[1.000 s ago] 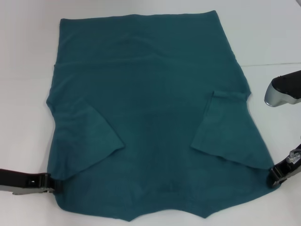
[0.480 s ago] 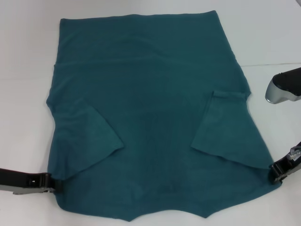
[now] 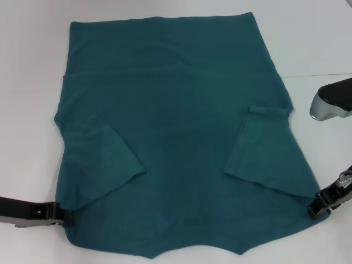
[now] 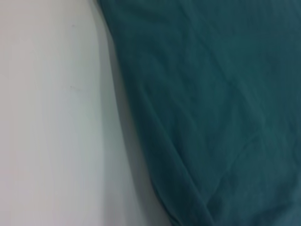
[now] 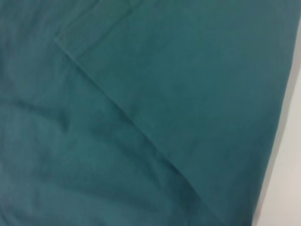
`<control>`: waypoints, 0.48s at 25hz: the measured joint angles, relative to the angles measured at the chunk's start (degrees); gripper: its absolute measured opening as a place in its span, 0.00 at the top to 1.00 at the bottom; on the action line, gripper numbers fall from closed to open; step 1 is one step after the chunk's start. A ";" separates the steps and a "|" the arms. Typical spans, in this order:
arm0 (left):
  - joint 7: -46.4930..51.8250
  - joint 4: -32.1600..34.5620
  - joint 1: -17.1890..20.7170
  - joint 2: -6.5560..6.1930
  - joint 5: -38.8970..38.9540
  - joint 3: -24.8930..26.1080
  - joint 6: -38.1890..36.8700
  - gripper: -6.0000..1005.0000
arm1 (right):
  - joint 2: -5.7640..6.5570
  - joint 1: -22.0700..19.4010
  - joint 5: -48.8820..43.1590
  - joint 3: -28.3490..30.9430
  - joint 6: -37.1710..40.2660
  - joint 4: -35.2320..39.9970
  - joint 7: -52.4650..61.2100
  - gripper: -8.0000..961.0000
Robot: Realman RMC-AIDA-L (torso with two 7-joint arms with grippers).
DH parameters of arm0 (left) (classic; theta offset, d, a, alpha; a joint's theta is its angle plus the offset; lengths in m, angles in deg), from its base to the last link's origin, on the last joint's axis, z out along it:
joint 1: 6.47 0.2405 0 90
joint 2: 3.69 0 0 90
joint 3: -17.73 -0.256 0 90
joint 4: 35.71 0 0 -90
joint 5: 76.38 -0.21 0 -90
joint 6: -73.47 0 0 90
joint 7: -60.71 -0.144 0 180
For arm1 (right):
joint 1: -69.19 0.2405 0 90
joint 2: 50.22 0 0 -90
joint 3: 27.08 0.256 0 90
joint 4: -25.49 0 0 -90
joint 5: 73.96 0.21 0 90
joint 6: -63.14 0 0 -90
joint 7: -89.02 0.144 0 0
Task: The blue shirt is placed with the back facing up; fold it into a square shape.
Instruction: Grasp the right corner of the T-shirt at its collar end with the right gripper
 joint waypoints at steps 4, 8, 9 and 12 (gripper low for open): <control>0.05 -0.03 0.00 -0.06 0.00 -0.06 0.00 0.98 | 0.03 0.08 0.01 -0.80 0.07 -0.14 0.41 0.48; 0.06 -0.09 -0.03 -0.07 0.00 -0.09 0.00 0.98 | 0.03 0.00 0.01 -1.71 -0.07 -0.29 0.92 0.42; 0.07 -0.10 -0.04 -0.07 0.00 -0.08 0.00 0.98 | 0.03 -0.01 0.00 -1.74 -0.13 -0.33 0.97 0.42; 0.05 -0.10 -0.05 -0.04 0.00 0.03 0.00 0.98 | 0.04 -0.06 -0.01 -1.76 -0.50 -0.39 1.22 0.42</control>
